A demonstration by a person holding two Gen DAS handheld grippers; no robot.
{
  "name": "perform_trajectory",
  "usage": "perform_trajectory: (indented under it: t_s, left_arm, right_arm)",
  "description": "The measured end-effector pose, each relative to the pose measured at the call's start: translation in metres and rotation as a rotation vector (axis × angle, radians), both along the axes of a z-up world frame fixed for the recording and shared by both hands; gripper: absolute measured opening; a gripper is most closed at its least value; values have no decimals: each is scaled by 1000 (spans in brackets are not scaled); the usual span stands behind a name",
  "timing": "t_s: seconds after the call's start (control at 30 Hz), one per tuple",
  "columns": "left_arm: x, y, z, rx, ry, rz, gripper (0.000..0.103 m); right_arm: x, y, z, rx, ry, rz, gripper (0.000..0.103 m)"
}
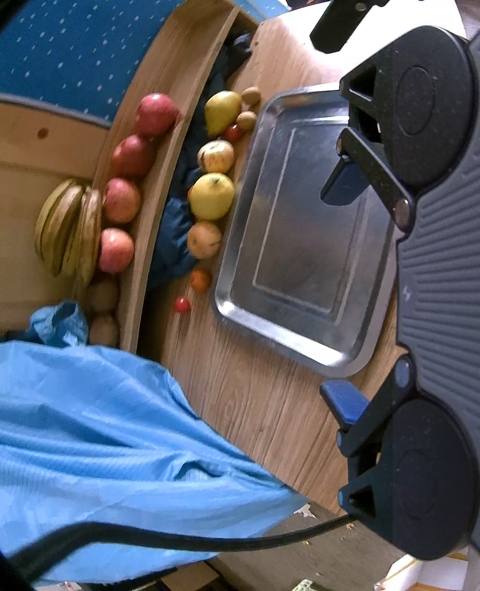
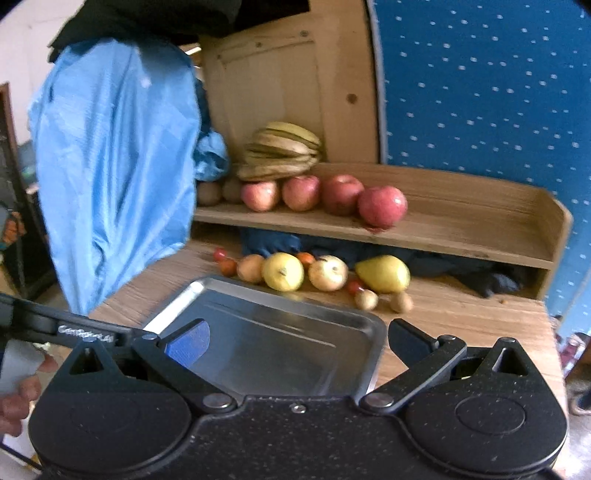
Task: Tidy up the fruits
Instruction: 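Reach the left tool to the red cherry tomato while the right tool reaches the small orange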
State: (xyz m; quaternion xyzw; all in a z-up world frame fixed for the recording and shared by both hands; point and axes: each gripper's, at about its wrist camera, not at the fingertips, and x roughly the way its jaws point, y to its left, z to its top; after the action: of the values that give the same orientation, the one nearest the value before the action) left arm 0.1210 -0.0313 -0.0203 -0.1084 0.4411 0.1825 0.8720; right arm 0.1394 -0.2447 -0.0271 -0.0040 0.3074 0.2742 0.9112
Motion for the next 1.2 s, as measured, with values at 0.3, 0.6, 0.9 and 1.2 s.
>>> perform_trajectory:
  t_s: [0.3, 0.6, 0.9, 1.2]
  left_arm:
    - [31, 45, 1, -1, 2, 6, 103]
    - [92, 82, -10, -18, 30, -88, 103]
    - [137, 110, -43, -80, 84, -201, 103]
    - [180, 133, -68, -82, 145, -259, 103]
  right_arm:
    - [17, 24, -4, 5, 23, 12, 103]
    - [47, 72, -10, -13, 71, 18, 102]
    - [81, 144, -21, -90, 137, 64, 102]
    - [109, 191, -32, -190, 147, 56, 92]
